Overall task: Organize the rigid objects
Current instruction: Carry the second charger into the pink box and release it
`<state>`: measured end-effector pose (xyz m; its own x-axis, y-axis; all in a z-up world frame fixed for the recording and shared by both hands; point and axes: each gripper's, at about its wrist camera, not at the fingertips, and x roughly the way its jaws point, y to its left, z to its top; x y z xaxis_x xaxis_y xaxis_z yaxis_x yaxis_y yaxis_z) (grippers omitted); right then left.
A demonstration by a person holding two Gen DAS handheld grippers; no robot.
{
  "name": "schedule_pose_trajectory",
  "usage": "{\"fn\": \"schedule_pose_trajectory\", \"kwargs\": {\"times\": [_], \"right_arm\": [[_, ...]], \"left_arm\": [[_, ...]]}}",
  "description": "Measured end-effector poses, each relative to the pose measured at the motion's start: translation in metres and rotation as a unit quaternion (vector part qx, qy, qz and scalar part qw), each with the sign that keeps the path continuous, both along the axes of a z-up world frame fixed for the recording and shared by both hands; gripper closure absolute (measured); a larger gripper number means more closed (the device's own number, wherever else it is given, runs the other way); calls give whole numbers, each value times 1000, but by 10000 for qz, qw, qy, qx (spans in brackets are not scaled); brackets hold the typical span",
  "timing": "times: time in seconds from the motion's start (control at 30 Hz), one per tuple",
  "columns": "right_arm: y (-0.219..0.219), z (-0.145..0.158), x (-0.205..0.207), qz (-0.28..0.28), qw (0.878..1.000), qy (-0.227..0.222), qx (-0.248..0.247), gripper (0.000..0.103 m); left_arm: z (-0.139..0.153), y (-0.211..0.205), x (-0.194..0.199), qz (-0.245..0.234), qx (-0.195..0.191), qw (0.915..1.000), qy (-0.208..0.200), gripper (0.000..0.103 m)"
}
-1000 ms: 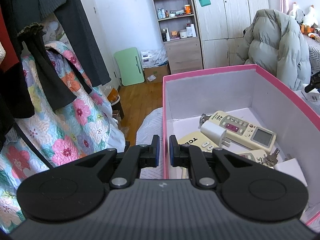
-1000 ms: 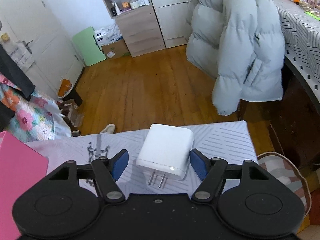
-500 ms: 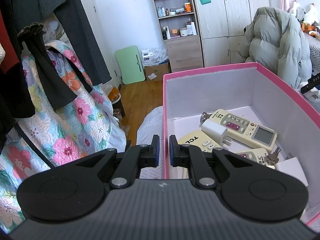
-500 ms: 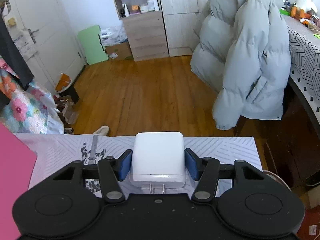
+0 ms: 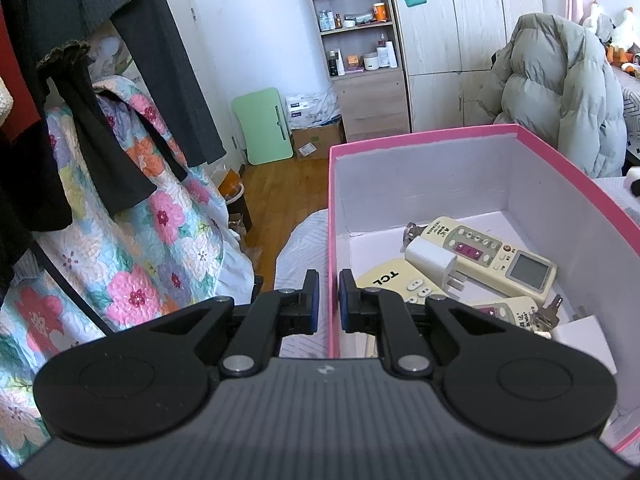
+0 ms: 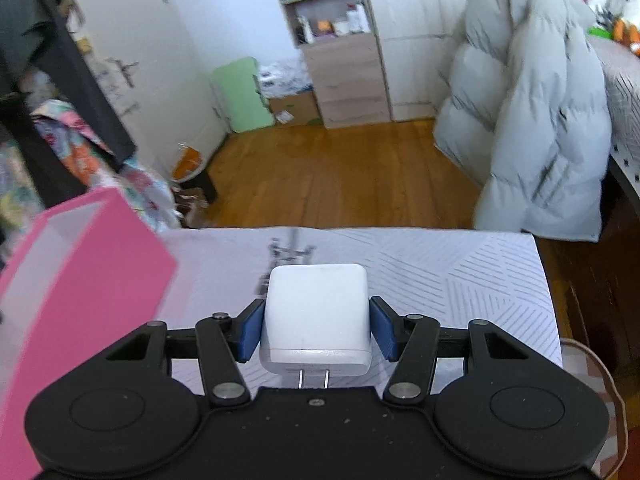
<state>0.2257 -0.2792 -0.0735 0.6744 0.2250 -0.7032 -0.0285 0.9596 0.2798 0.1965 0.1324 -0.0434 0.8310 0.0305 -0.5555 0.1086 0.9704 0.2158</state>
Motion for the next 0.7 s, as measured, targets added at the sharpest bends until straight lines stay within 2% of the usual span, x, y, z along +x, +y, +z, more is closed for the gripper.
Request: {"fn": "schedule_pose_trajectory", "kwargs": {"times": [0.2,0.37,0.5,0.6,0.7], "right_arm": [[31,42,-23,680,9970,-327,165,42],[72,77,-34,1385,9875,-747,118,42],[114,104,-46,2152,9688,-1230,-22,42],[143,111,-43,2668,9551,-1283,-81,42],[172,107,-25,2946,9470,-1206,-427,42]], "left_arm": [[0,1,-1,4,-75,10000,-29,92],[1,5,-1,-5,-114,9999,-34,92],[1,5,-1,-20,-122,9999,-31,92],[0,6,-1,-51,-177,9998,-32,92],[-1,5,1,-49,-157,9999,26,92]]}}
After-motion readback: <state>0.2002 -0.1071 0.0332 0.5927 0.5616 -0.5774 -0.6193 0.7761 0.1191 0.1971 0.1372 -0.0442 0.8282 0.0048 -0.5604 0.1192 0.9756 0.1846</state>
